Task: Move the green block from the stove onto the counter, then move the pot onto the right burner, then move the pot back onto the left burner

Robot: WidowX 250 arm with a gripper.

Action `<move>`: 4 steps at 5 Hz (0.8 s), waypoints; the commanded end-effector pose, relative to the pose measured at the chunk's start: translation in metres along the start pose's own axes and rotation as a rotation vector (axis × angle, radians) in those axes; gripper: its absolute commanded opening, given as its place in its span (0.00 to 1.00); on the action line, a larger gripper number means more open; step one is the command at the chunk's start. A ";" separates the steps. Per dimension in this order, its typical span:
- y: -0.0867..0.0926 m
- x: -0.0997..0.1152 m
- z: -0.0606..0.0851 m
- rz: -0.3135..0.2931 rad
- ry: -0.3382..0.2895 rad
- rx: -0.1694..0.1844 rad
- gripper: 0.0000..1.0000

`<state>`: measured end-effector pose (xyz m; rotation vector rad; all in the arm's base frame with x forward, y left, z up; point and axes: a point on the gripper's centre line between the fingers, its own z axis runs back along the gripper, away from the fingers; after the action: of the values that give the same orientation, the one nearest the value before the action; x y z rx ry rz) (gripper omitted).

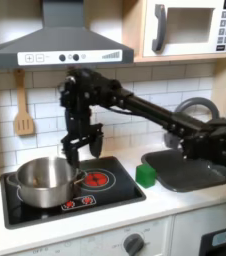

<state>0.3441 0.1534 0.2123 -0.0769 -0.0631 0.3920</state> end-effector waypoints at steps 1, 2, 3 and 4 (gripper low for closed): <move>-0.032 -0.032 -0.010 -0.074 0.013 0.013 1.00; -0.040 -0.050 -0.013 -0.106 0.017 0.023 1.00; -0.042 -0.070 -0.014 -0.153 0.022 0.036 1.00; -0.045 -0.088 -0.018 -0.181 0.044 0.041 1.00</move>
<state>0.2817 0.0767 0.1967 -0.0412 -0.0219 0.2041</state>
